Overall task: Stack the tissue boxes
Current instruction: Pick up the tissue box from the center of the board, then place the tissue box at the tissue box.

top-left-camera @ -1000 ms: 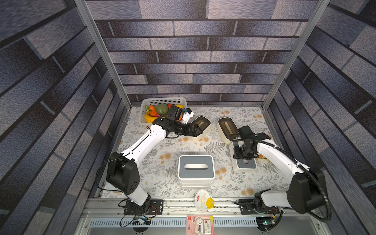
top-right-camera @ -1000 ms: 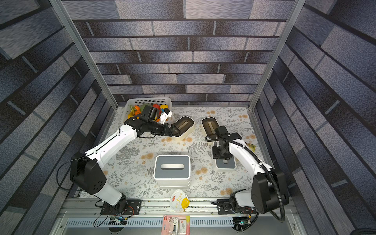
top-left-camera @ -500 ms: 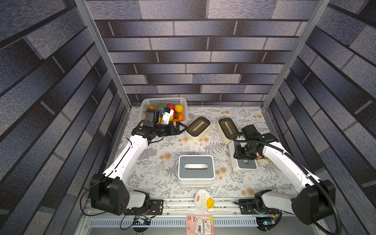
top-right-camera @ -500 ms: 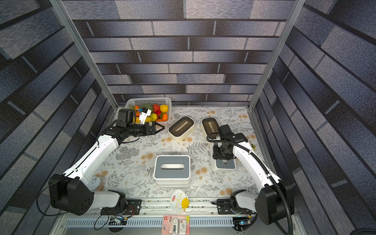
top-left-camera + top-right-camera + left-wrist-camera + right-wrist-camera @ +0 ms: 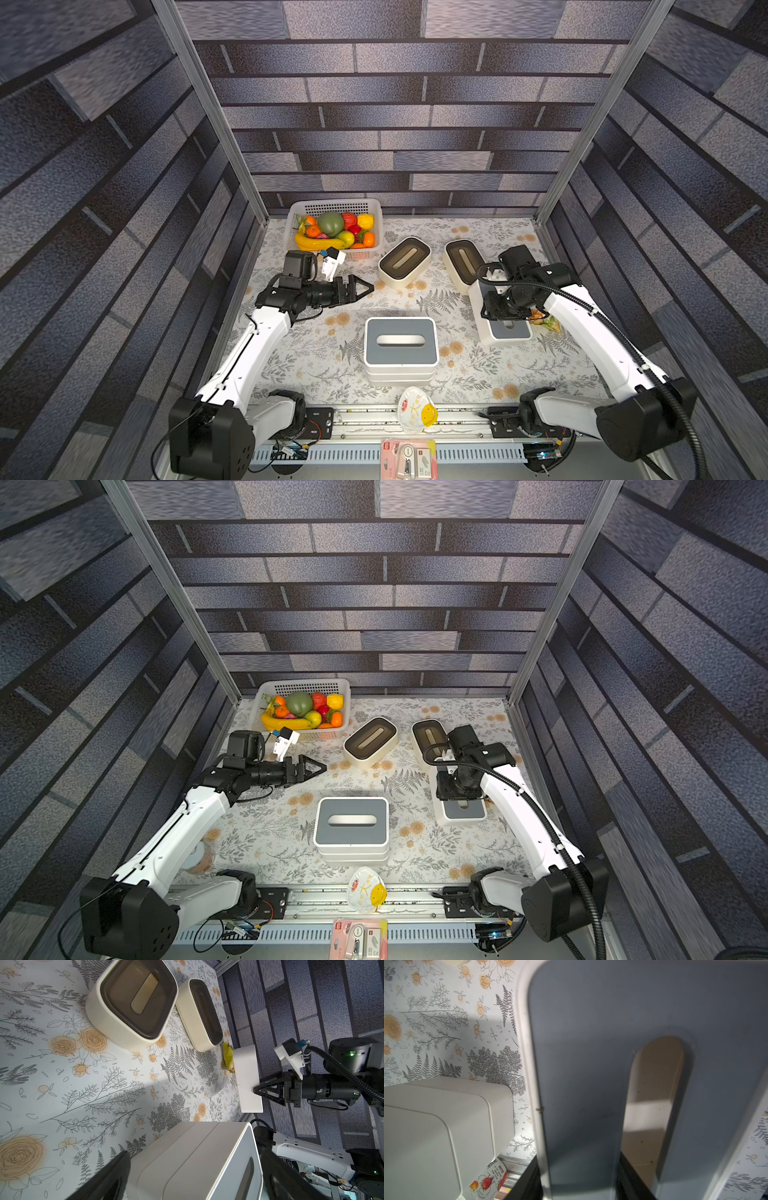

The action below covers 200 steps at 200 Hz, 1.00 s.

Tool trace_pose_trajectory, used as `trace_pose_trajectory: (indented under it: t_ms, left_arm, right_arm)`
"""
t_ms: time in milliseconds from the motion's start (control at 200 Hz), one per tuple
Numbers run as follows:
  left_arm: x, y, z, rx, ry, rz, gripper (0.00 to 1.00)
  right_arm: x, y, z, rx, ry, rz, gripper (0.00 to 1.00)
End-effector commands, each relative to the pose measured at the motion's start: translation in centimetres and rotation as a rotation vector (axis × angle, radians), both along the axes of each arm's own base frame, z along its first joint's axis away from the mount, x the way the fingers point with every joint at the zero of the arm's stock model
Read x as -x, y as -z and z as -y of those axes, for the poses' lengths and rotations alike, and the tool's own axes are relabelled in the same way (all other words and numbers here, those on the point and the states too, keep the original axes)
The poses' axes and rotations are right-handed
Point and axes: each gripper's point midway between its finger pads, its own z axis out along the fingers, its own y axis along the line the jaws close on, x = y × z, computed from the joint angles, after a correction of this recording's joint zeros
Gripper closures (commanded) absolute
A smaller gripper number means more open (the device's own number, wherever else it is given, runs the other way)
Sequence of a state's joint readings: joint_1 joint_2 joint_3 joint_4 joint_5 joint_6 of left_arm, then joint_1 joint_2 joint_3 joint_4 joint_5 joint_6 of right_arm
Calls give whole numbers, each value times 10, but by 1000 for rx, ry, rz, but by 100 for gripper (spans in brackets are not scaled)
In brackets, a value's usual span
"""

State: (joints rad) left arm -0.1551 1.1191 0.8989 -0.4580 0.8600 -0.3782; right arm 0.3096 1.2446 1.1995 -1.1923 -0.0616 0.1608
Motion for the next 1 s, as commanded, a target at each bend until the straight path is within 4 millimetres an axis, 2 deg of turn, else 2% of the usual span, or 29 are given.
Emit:
trace_pose_trajectory:
  t_ms: [0, 105, 215, 321, 621, 997]
  left_arm:
    - [5, -4, -3, -11, 11, 49, 0]
    - [9, 0, 1, 3, 39, 24, 0]
    - [16, -2, 12, 27, 94, 26, 0]
    - [21, -3, 14, 11, 101, 45, 0]
    - [18, -9, 8, -8, 64, 88, 0]
    - [19, -14, 10, 16, 65, 102, 0]
  right_arm:
    - [-1, -16, 4, 35, -45, 14, 57]
    - [-3, -25, 5, 53, -74, 26, 56]
    - [-6, -32, 5, 61, -96, 46, 56]
    - [-9, -37, 3, 55, -111, 60, 56]
    - [-22, -62, -22, -20, -231, 189, 56]
    - [-32, -65, -45, 18, -402, 196, 53]
